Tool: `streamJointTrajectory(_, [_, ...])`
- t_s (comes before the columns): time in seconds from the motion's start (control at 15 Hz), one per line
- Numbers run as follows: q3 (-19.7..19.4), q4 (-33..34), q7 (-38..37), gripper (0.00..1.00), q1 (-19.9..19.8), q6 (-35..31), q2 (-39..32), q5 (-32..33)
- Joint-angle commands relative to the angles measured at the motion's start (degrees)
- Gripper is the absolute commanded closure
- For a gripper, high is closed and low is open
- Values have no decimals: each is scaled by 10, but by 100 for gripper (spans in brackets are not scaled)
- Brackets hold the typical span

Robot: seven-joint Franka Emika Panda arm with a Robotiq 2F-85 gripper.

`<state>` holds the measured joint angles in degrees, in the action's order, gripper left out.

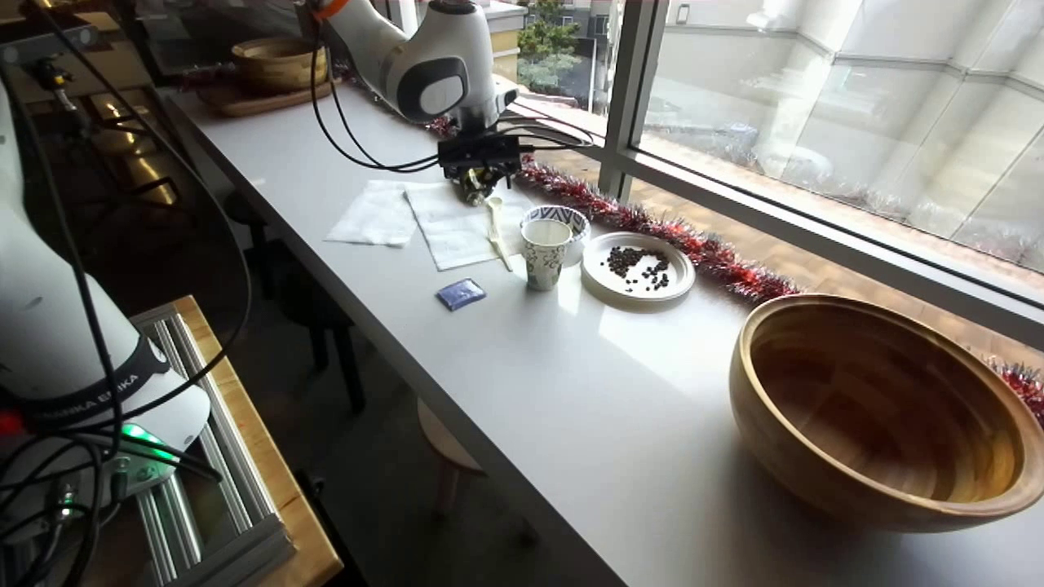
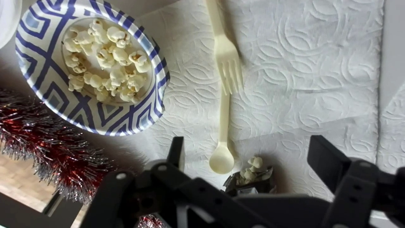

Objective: Use the spoon to put some of the contents of the black packet into the white plate with blue markings

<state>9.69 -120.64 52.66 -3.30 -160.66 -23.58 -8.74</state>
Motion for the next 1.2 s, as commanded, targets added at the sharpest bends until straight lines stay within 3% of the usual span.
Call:
streamJointTrajectory(0.0, [37,51,24,0,-37,-36,-65,5])
streamJointTrajectory(0.4, [78,106,28,0,-57,-81,-160,34])
streamJointTrajectory(0.47, [82,113,25,4,-57,-86,-171,43])
streamJointTrajectory(0.6, [86,128,19,23,-59,-89,-190,60])
streamJointTrajectory(0.67, [92,135,21,24,-63,-90,-199,66])
streamJointTrajectory(0.93, [107,158,20,53,-76,-90,-224,81])
streamJointTrajectory(1.13, [115,170,19,67,-84,-88,-236,86])
